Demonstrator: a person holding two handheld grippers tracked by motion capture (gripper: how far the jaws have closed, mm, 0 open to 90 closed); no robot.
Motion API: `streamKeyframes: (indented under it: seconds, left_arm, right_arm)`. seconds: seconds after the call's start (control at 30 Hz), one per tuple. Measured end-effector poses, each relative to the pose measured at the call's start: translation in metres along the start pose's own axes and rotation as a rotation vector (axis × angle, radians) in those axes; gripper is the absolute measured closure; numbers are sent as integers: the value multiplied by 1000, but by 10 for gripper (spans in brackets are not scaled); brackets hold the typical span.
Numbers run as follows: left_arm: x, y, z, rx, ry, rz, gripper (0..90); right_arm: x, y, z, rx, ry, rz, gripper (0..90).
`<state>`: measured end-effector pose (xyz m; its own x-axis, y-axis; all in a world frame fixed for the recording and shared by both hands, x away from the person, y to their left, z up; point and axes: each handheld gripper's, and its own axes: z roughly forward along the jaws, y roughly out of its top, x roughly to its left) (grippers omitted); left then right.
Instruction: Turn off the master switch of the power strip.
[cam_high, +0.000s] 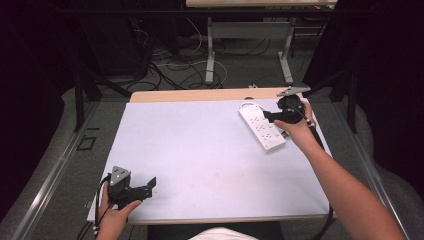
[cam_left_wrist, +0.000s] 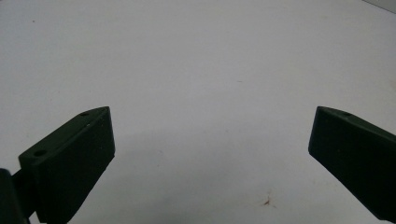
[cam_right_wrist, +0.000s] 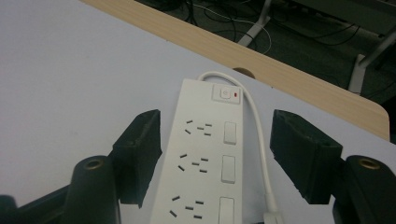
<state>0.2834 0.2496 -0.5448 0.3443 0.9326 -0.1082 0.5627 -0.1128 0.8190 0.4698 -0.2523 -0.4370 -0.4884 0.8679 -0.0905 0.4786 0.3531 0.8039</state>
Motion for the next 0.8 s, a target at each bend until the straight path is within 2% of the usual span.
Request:
streamKeyframes:
  seconds: [0.2,0.3,0.6,0.67,0.8]
  left_arm:
    - [0,0,0,-1,-1,0,5]
    - [0,0,0,0,-1,-1,5]
    - [2,0,1,8,-3,2,5]
    - [2,0,2,7,-1,2,5]
    - [2,0,3,7,-3,0,5]
  right_arm:
    - [-1,5,9,11,-15,3,334]
    - [-1,6,15,16,-20,30,334]
    - [-3,12,30,26,-27,26,345]
    - [-4,15,33,27,-33,13,346]
    - [-5,21,40,28,-31,21,355]
